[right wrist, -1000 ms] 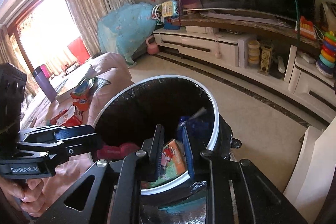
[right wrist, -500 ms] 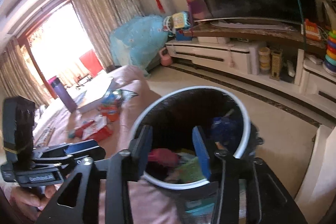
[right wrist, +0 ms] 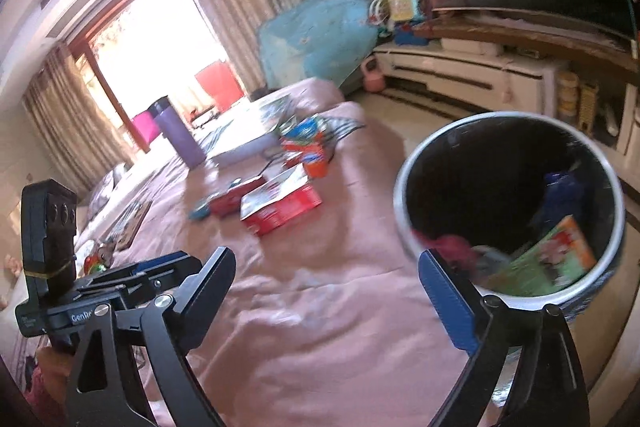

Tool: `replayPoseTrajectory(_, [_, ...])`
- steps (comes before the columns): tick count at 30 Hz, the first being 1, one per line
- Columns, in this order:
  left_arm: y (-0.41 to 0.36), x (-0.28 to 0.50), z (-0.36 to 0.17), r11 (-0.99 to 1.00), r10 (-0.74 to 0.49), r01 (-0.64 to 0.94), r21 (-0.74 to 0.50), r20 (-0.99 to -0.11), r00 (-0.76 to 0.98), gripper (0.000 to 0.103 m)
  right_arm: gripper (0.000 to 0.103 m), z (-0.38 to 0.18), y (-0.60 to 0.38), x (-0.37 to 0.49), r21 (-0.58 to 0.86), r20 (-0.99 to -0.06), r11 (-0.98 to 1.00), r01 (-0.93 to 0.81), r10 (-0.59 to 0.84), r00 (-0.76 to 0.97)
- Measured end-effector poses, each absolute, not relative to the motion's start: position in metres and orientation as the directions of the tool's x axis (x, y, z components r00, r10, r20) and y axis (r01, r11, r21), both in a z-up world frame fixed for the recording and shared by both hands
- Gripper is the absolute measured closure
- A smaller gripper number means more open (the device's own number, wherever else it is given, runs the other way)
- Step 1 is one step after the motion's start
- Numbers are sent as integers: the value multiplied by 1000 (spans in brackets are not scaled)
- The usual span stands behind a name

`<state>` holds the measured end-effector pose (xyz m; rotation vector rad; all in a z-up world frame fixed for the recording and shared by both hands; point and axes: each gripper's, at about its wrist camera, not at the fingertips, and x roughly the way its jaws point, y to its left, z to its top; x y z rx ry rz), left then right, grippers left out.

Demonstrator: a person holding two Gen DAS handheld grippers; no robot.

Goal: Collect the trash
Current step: 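Grasp the blue brush with left tool while right tool grasps red-white milk carton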

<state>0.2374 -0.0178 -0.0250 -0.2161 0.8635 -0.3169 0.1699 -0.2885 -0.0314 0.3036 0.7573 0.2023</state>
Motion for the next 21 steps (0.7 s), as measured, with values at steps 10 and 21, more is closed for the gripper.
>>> replayPoseTrajectory(10, [26, 231, -24, 950, -300, 128, -284, -728, 616, 43, 5, -40, -251, 185, 304, -665, 942, -142, 317, 676])
replayPoseTrajectory(21, [45, 270, -31, 972, -234, 131, -195, -758, 609, 40, 5, -48, -238, 206, 296, -681, 939, -173, 334, 651])
